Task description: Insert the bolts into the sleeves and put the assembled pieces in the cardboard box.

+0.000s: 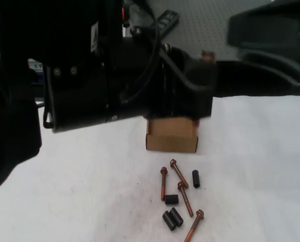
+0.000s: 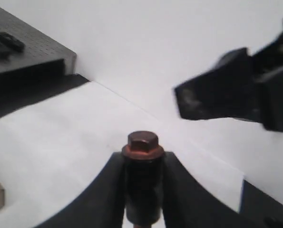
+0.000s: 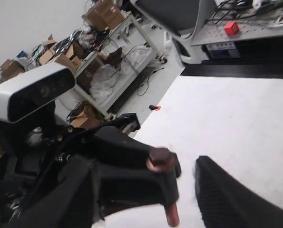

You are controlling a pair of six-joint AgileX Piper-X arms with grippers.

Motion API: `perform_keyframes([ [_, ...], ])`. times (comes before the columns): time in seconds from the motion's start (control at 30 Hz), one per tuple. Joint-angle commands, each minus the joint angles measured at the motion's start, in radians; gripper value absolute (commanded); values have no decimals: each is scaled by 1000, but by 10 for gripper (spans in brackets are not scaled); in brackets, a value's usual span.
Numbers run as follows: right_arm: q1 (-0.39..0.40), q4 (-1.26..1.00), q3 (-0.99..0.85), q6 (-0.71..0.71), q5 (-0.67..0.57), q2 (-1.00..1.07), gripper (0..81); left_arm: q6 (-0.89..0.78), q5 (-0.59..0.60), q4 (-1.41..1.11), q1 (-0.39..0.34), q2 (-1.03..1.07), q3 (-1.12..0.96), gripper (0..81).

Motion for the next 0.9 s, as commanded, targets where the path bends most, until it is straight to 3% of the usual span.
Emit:
perform_keyframes([
  [0.0, -71, 149, -10, 5, 96, -123, 445, -31, -91, -43, 21, 30, -16, 7],
  [0.2, -82, 491, -10, 5, 182, -268, 424, -117, -100, 18, 137, 310, -181, 7],
  [0.33, -82, 606, -10, 11, 239, -366, 395, -106, -91, 207, 175, 586, -423, 7],
  [0.63, -82, 771, -10, 86, 304, -515, 395, -127, -54, 720, 185, 1102, -1076, 7],
  [0.87, -82, 798, -11, 102, 304, -520, 395, -196, -55, 741, 185, 1268, -1243, 7],
])
